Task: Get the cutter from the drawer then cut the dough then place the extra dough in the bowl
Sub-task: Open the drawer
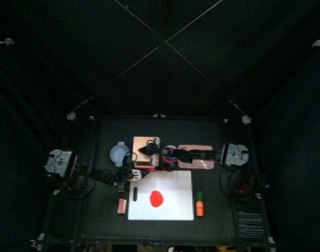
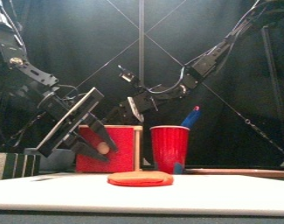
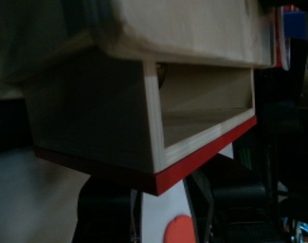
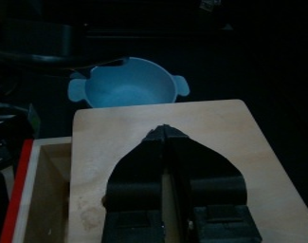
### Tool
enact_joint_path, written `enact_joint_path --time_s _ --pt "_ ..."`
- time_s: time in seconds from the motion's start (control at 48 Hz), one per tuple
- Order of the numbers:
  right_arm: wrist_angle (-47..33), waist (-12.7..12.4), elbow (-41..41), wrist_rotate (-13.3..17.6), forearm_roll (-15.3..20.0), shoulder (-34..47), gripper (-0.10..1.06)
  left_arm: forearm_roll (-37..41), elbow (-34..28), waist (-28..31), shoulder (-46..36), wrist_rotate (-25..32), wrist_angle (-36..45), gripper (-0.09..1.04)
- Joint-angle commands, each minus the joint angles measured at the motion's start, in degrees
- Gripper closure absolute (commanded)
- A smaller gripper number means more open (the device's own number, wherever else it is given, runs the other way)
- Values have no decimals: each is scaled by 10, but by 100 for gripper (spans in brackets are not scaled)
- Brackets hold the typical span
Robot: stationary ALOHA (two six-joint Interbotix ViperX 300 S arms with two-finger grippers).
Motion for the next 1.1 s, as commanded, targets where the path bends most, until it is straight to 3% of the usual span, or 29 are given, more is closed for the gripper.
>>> enact_joint_path --time_s 0.021,0.729,0.875,1.104 --pt "19 -9 -3 -2 1 3 102 1 -4 -27 -2 -1 26 40" --pt "28 -9 -5 -4 1 4 102 2 -23 -62 5 -1 70 39" --pt "28 -9 -6 -4 1 4 102 3 -22 -60 11 0 59 35" --pt "29 -9 -4 -4 1 4 102 9 -19 -55 11 3 36 19"
